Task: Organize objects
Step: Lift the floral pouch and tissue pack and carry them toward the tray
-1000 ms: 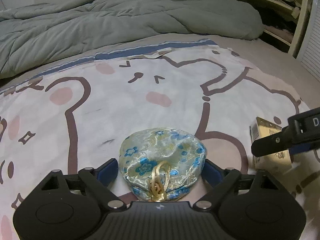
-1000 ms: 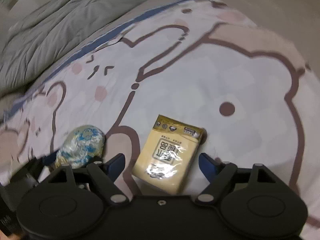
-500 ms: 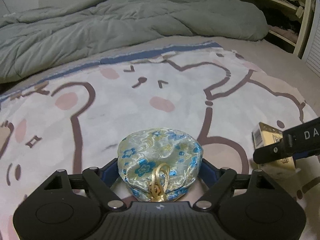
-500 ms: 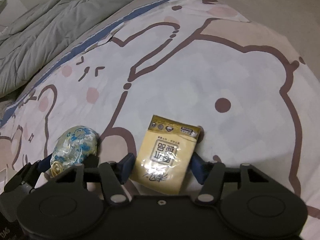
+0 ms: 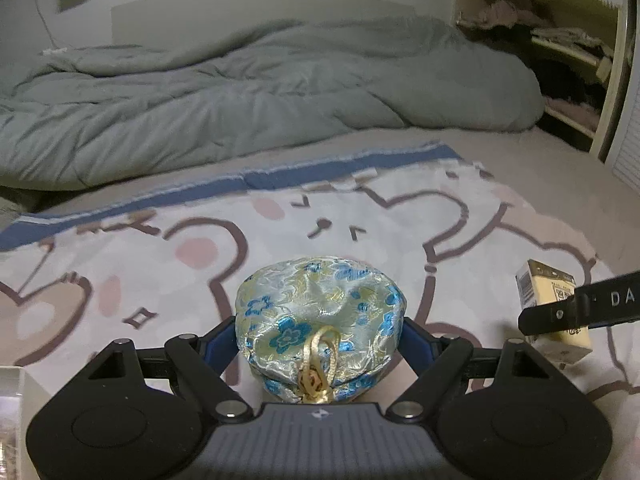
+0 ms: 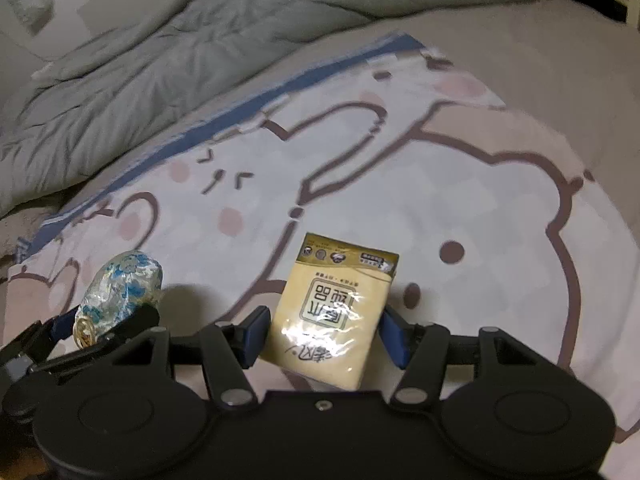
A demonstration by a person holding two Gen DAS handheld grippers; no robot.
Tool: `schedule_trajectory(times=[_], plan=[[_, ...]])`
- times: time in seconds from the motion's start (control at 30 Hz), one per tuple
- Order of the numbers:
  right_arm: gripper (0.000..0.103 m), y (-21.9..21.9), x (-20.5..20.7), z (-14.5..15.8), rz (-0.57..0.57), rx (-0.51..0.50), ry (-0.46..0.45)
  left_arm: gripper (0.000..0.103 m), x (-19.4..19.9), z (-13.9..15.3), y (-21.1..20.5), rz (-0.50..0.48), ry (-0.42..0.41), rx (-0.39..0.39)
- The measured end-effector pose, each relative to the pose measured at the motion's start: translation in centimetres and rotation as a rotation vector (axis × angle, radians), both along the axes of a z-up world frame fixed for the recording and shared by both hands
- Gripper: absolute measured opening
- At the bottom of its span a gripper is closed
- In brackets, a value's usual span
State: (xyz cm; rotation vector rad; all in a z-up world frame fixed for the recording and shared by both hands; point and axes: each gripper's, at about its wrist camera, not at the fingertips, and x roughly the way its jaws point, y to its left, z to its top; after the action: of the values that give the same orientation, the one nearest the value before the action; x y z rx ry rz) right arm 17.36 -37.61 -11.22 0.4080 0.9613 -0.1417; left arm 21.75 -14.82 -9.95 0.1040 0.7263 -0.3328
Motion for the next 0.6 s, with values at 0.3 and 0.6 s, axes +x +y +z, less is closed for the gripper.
schedule_trajectory(times=[0.3,0.6], plan=[[0.060,1.9,-1.9,3.1,0.052,-0.036,-0.082,0.083,-2.0,3.6,2.4,0.025,-0.051,-0.014],[0.060,4.2,-3.5,5.6,0.132,-0.086,-0.151,0.083,-3.8,6.6,4.2,0.041,-0.075,-0.030]])
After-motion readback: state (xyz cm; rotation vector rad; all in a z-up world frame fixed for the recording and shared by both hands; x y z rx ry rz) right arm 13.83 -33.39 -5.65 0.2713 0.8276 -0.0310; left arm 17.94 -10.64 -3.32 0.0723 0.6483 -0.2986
